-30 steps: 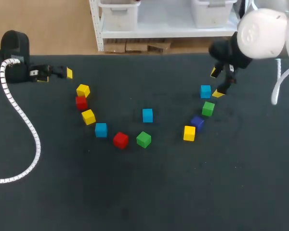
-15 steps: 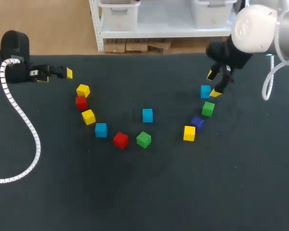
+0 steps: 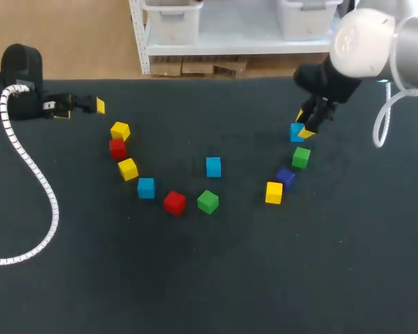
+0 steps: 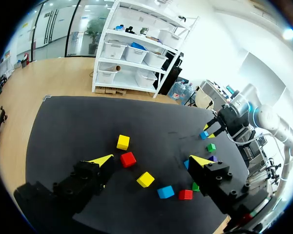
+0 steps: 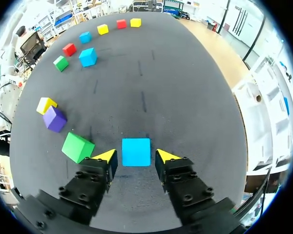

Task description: Place the blue cubes, place green cubes on the blue cubes, place the yellow cubes on the green cubes, then place the red cubes on the yellow cubes, and place purple cube on the red cubes.

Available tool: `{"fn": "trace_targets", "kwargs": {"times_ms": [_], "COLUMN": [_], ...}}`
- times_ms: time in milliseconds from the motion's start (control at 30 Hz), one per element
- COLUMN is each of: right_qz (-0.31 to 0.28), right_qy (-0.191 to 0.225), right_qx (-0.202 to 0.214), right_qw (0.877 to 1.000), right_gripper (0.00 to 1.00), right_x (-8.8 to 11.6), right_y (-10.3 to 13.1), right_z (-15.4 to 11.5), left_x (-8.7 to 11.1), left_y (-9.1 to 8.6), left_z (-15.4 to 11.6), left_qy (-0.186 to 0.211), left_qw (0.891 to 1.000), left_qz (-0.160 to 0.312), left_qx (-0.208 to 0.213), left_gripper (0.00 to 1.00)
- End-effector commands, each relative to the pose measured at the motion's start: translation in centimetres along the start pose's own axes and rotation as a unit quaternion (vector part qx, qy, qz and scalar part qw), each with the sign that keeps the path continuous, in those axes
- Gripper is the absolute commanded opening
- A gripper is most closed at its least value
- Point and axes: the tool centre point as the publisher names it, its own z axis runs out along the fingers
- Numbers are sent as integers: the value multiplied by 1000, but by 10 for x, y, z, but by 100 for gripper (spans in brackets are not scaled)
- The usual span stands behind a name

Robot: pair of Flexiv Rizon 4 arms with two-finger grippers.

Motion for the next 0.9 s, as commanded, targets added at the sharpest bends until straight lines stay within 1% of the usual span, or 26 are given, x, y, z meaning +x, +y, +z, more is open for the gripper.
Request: {"fn": "trace_targets", "kwargs": {"times_ms": [33, 67, 200, 333, 500, 667, 900], "right_qz": [-1, -1, -1, -2, -2, -11, -28], "right_qy": [0, 0, 1, 1, -9, -21, -33], "right_qx": [-1, -2, -3, -1, 13, 23, 17], "right_qw": [1000, 1000, 1000, 1000, 1000, 999, 999], "right_gripper": [39, 35, 0, 0, 0, 0, 0], "right_x": [0, -1, -1, -2, -12, -31, -59], "right_y": [-1, -1, -1, 0, 1, 4, 13], "right_z": [3, 3, 4, 3, -11, -21, -16], "left_x": [0, 0, 0, 0, 0, 0, 0], "left_y": [0, 0, 0, 0, 0, 0, 0], "left_z": [0, 0, 0, 0, 0, 0, 0], "left_qy": [0, 0, 0, 0, 0, 0, 0], "left_qw": [1000, 1000, 1000, 1000, 1000, 1000, 1000], "left_qz": [0, 0, 0, 0, 0, 0, 0], "left_qx": [0, 0, 0, 0, 0, 0, 0], "left_gripper": [100, 100, 100, 100, 100, 100, 100]}}
